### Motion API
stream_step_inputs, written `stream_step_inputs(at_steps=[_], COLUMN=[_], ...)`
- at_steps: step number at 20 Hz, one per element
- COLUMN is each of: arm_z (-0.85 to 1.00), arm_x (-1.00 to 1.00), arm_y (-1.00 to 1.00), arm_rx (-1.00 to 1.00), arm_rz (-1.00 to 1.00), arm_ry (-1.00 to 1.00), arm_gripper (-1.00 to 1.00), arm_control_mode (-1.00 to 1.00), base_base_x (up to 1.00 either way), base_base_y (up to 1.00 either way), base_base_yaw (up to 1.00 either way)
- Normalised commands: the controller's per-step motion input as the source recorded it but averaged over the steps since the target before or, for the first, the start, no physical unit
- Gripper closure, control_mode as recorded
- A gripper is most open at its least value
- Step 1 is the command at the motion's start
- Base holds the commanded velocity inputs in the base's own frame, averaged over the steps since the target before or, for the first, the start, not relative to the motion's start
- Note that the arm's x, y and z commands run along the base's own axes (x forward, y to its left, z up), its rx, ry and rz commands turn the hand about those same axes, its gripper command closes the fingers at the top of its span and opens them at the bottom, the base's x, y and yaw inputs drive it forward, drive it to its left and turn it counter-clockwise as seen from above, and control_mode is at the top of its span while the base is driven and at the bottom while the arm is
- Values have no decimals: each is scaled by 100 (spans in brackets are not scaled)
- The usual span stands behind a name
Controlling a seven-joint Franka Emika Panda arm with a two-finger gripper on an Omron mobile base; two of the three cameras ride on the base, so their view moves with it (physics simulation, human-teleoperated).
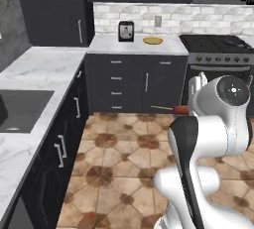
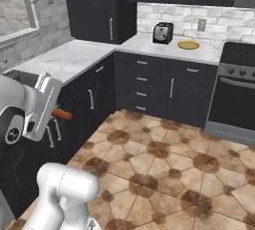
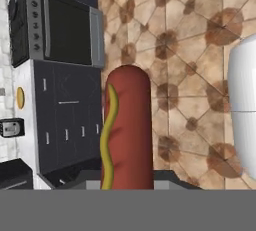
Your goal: Place the cold items (potato and bell pepper) from the fridge in one tupperware on the dining counter. Place the warm items (kebab skewer and hot dog) in the stove area in another tupperware.
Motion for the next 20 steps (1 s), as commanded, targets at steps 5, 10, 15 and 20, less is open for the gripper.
stream_step_inputs(at_steps=[5,10,15,20], arm_z=[0,0,0,0], arm_x=[0,0,0,0], arm_y=[0,0,0,0], arm_rx=[0,0,0,0], arm_rz=[0,0,0,0], arm_ry=[0,0,0,0], arm_gripper=[100,100,100,100], arm_control_mode=[100,100,100,100], base_base_x=[-100,-100,-100,-100], base_base_y=[-5,0,0,0], base_base_yaw=[17,15,12,8])
